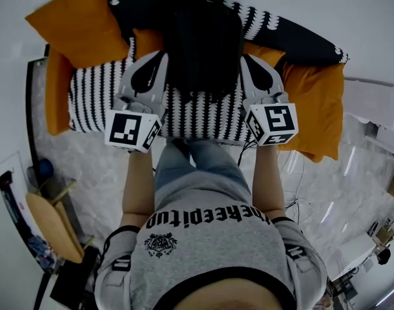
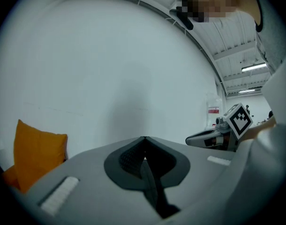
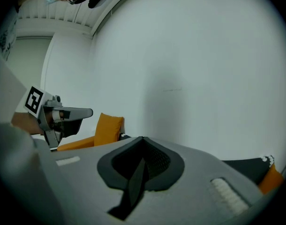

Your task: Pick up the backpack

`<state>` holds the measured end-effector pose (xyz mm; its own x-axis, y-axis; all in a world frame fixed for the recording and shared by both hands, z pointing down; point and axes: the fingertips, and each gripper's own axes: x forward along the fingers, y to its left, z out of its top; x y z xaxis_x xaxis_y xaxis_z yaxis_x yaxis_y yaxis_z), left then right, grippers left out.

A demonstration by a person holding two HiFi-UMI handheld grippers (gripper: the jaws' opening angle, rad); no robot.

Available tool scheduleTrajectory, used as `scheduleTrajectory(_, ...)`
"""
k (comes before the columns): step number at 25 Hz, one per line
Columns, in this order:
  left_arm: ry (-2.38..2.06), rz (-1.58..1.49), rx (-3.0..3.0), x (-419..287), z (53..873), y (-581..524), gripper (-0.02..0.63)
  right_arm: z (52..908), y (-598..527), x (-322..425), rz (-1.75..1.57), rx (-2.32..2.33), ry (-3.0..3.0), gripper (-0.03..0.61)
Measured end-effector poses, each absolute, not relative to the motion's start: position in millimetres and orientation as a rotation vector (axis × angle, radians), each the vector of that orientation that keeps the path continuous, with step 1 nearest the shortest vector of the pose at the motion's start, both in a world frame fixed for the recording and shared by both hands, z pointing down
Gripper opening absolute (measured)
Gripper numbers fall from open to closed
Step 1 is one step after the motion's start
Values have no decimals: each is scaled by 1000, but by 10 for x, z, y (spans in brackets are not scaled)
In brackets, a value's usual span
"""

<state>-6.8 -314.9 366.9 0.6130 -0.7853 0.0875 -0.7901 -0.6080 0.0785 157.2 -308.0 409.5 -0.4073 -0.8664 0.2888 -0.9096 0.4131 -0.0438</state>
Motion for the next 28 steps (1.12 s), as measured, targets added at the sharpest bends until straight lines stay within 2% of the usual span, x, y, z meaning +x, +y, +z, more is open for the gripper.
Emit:
scheduleTrajectory(11, -1260, 188, 2639, 61, 4244, -3297, 11, 4424, -3207, 1639, 358, 1522, -2432, 2)
scheduleTrajectory(13, -1230, 219, 2634, 97, 4414, -3326, 73, 4484, -3213, 1636, 371, 1512, -2431, 2)
scheduleTrajectory(16, -1193, 265, 2616, 141, 4662, -3378, 80, 4575, -3213, 1625, 390, 1496, -2425, 2)
scheduleTrajectory(28, -1070, 458, 2534, 331, 5657, -3716, 192, 4902, -3223, 1748, 435, 1439, -2391, 2)
